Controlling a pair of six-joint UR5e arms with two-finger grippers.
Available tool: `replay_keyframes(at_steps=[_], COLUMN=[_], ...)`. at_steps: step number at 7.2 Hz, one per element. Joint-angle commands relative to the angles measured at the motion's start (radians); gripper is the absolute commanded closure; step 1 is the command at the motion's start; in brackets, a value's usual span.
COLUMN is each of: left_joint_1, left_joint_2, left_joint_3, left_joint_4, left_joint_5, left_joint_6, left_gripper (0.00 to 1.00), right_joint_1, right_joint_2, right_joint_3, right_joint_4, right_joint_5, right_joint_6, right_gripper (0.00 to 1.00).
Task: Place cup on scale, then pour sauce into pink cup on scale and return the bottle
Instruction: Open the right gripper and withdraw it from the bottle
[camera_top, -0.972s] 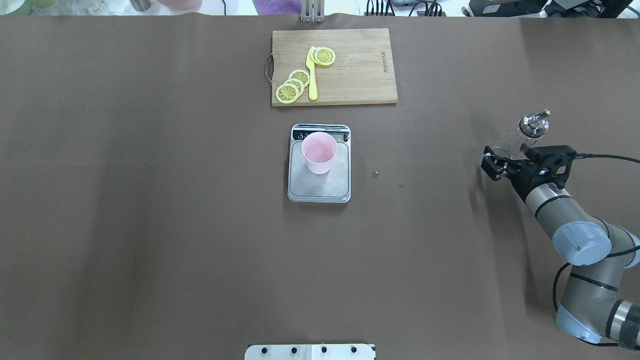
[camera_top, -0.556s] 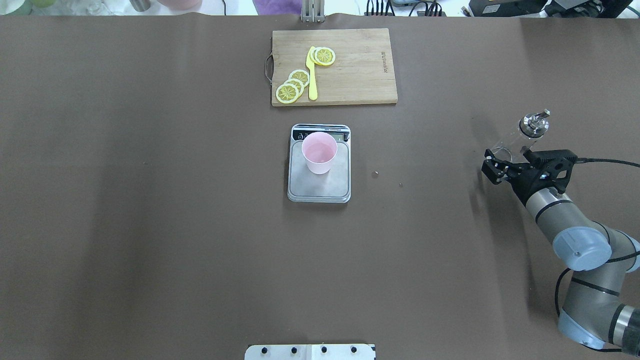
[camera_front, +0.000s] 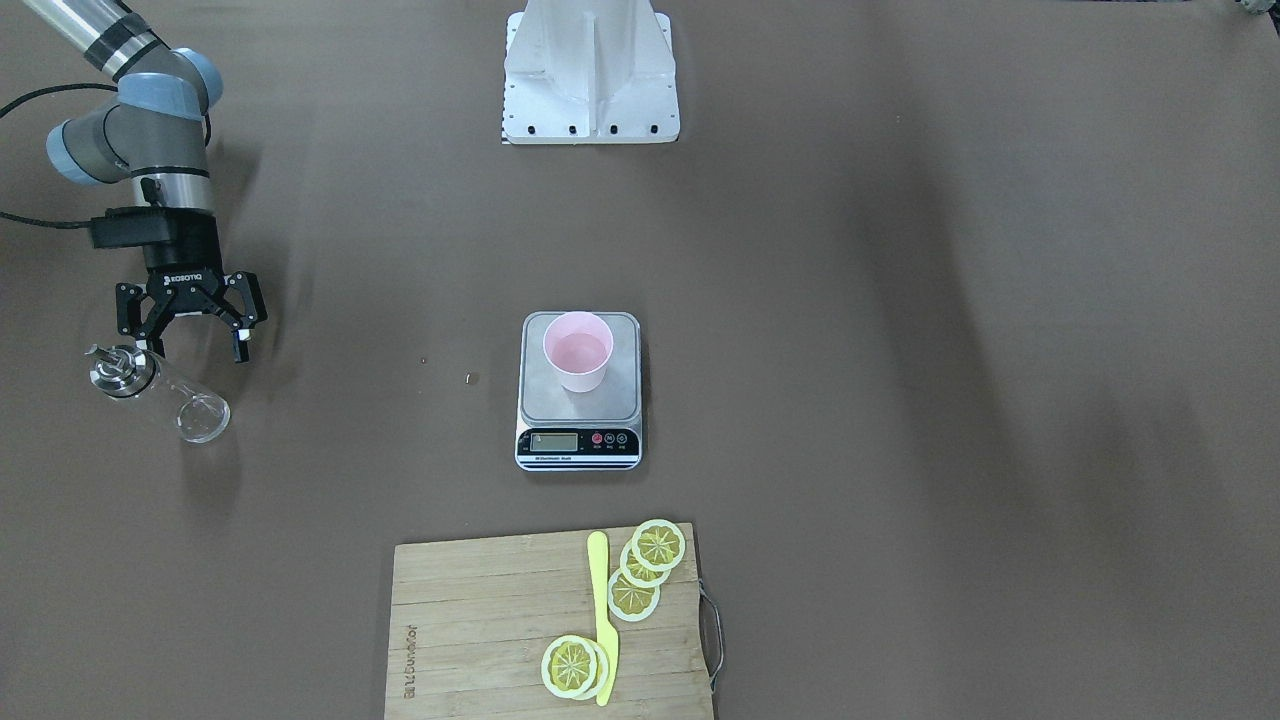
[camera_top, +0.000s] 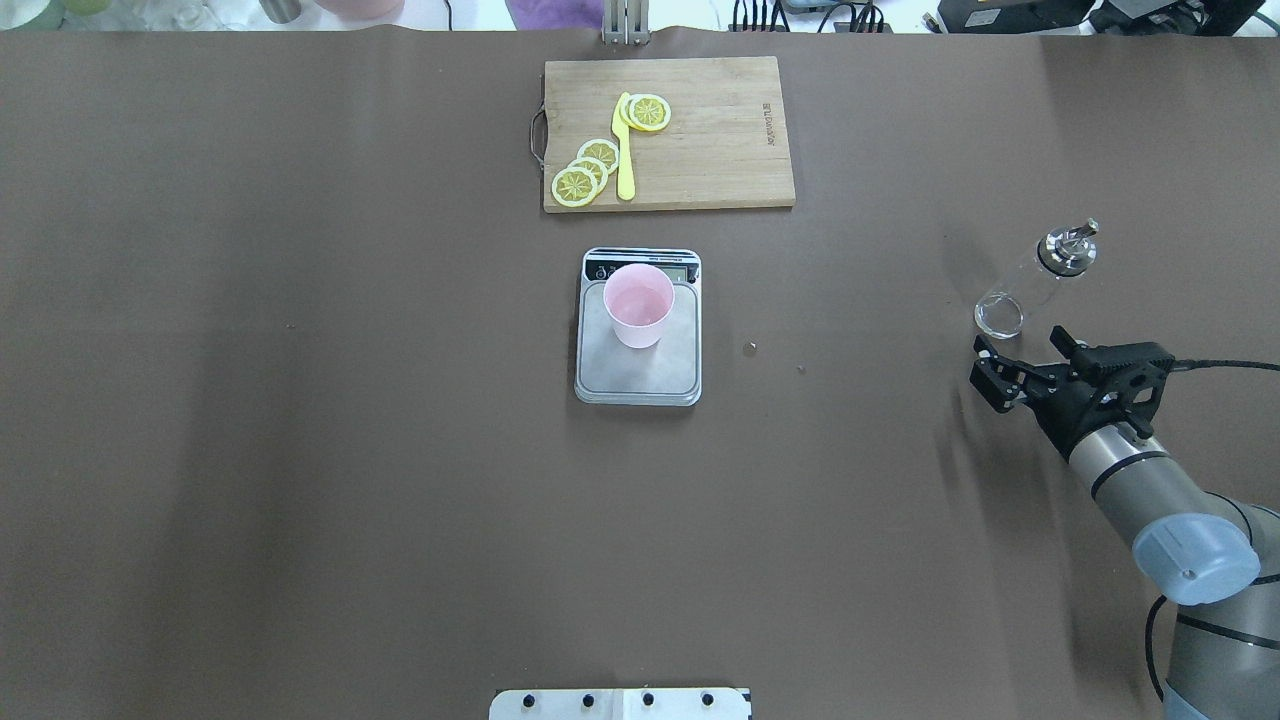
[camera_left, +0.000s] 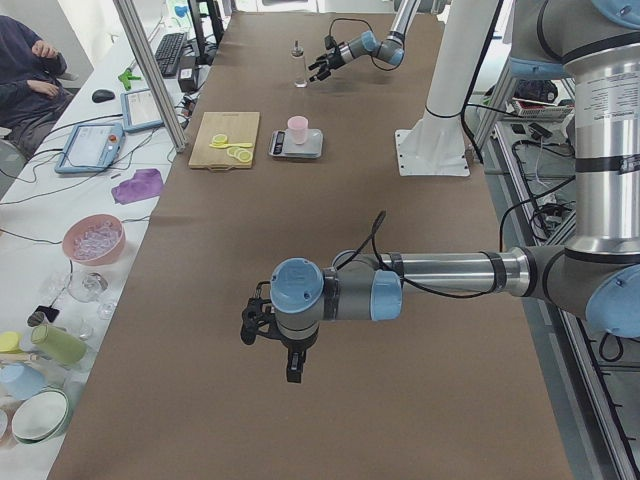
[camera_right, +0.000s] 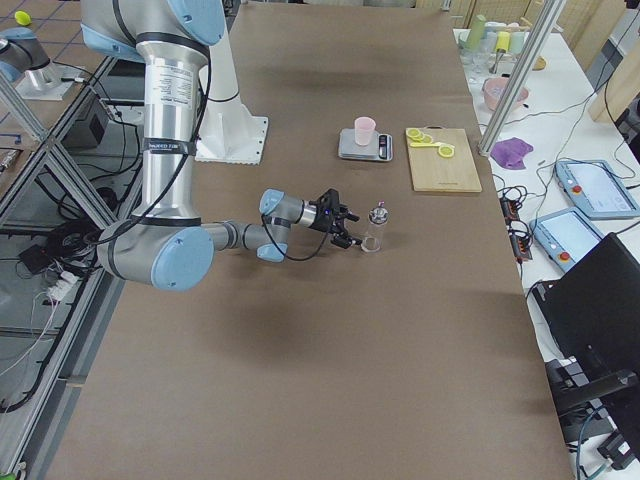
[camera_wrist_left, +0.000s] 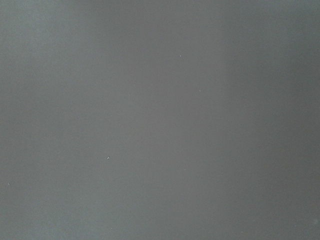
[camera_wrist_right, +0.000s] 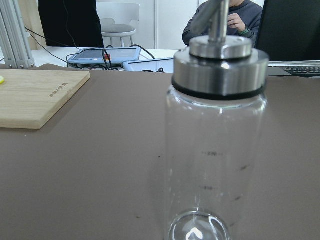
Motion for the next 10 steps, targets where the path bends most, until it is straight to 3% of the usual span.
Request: replay_keyframes(at_steps=[1, 4, 7, 8, 10], left_joint_1=[0.000, 0.000, 0.003, 0.004, 0.009], left_joint_2=[0.000, 0.002, 0.002, 0.000, 0.000], left_joint_3=[0.000, 0.000, 0.000, -0.001, -0.003], left_joint_4=[0.000, 0.000, 0.000, 0.000, 0.000], left_joint_5=[0.000, 0.000, -0.002, -0.002, -0.002], left_joint_6=[0.001, 0.001, 0.001, 0.001, 0.001], left_gripper=[0.02, 0.02, 0.02, 0.02, 0.02], right_joint_1=[-0.068, -0.104, -0.092, -0.058, 0.130], right_joint_2=[-0.027, -0.146, -0.267, -0.294, -0.291], right_joint_3=[0.029, 0.131, 0.123, 0.103, -0.019], right_joint_4=[0.002, 0.002, 0.164, 0.208, 0.381], right_joint_5=[-0.055, -0.061, 0.000, 0.050, 0.295], right_joint_6=[0.028, 0.028, 0.003, -0.019, -0.118], right_gripper=[0.00, 0.00, 0.00, 0.00, 0.00])
